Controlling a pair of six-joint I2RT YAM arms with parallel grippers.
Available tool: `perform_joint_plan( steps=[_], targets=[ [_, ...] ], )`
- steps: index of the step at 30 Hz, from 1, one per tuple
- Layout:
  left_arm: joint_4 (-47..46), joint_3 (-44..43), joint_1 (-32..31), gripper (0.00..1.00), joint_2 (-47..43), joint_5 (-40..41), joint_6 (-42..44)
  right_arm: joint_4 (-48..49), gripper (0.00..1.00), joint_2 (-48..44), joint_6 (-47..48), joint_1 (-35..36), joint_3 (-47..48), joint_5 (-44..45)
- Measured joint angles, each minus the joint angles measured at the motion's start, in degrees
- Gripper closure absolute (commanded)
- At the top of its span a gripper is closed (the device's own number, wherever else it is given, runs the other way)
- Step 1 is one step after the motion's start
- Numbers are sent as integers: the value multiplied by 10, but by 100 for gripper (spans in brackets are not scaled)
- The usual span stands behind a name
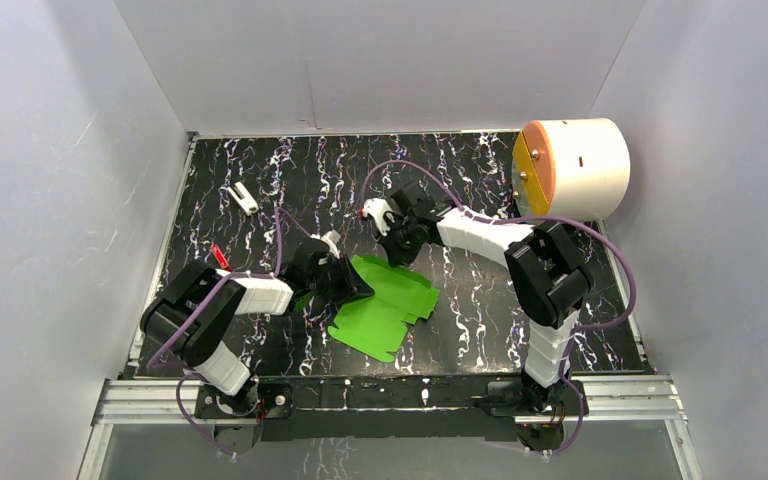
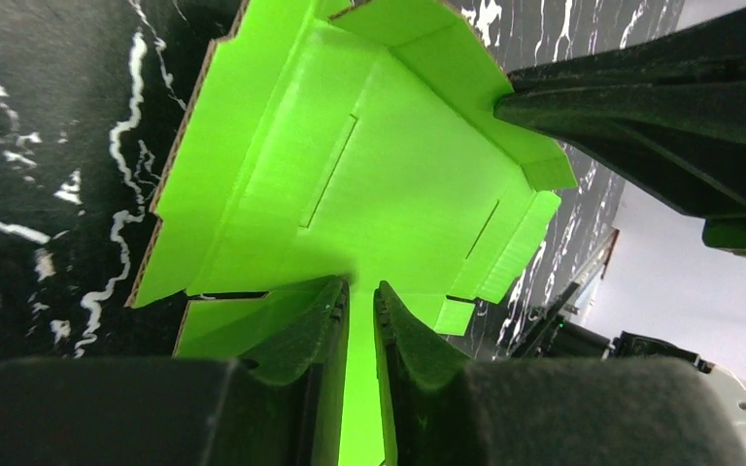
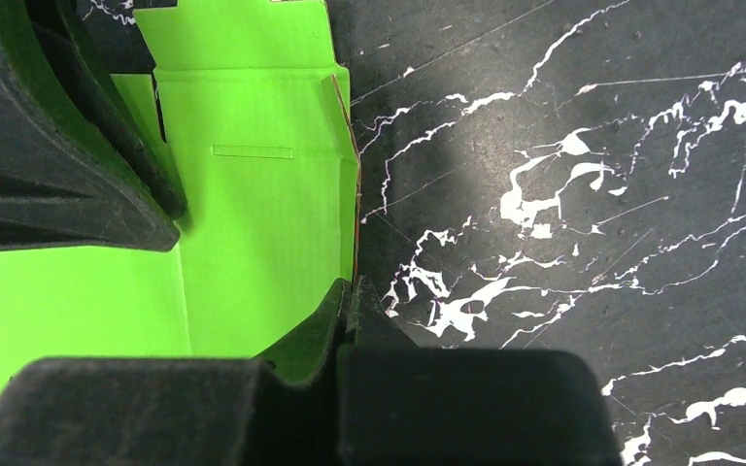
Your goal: Fold the paper box
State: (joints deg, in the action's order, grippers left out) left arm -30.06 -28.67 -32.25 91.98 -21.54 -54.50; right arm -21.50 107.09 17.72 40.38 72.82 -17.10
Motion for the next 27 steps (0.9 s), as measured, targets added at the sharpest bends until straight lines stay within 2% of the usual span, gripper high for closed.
perform_joint_plan(
  steps=[9,16,21,27],
  targets=[
    [82,-24,10,79,-117,76,51,-38,100,-8,44,15,40,46],
    [91,-18,71,75,-209,133,61,-52,100,-18,90,24,77,97],
    [71,4,105,70,-222,150,76,-55,100,-28,138,39,81,123],
    [21,22,112,64,-205,136,103,-53,100,-29,201,66,81,157]
  ],
)
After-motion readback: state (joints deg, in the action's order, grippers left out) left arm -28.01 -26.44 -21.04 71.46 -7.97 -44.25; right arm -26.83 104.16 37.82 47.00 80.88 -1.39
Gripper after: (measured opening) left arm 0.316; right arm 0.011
